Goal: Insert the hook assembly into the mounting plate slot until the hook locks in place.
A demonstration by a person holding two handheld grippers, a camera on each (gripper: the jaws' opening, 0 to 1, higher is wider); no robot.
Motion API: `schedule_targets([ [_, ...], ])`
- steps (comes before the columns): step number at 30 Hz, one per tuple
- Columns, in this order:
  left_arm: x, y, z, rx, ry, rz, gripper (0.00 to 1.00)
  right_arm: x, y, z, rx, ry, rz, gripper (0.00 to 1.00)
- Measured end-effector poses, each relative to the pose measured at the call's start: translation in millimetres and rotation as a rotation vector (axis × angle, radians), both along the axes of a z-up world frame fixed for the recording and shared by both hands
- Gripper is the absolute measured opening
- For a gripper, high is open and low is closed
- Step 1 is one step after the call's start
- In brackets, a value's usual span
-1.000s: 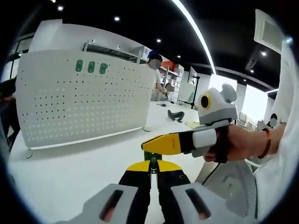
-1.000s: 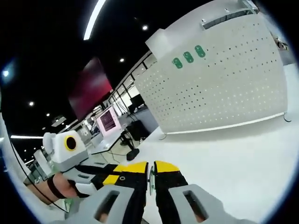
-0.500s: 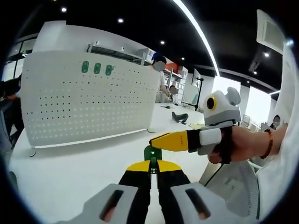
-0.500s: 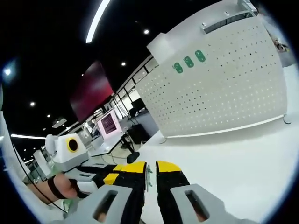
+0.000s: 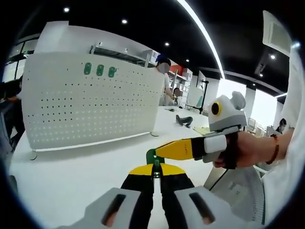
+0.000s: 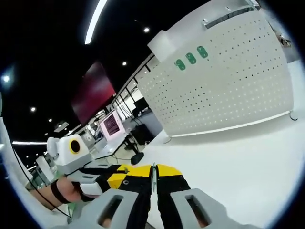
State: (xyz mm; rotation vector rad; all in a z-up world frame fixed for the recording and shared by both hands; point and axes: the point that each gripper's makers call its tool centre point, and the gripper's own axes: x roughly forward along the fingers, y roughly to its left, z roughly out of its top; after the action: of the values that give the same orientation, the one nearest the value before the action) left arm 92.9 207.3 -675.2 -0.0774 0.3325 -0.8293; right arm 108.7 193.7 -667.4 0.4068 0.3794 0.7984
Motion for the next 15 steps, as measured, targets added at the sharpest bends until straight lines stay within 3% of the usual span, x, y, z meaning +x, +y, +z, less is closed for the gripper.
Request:
schedule_targets([
  [15, -0.7, 1.7, -3.5, -0.010, 0.031, 0.005, 0.04, -1.0, 2.4, -1.7, -0.020, -0.007, 0.015, 0.01],
])
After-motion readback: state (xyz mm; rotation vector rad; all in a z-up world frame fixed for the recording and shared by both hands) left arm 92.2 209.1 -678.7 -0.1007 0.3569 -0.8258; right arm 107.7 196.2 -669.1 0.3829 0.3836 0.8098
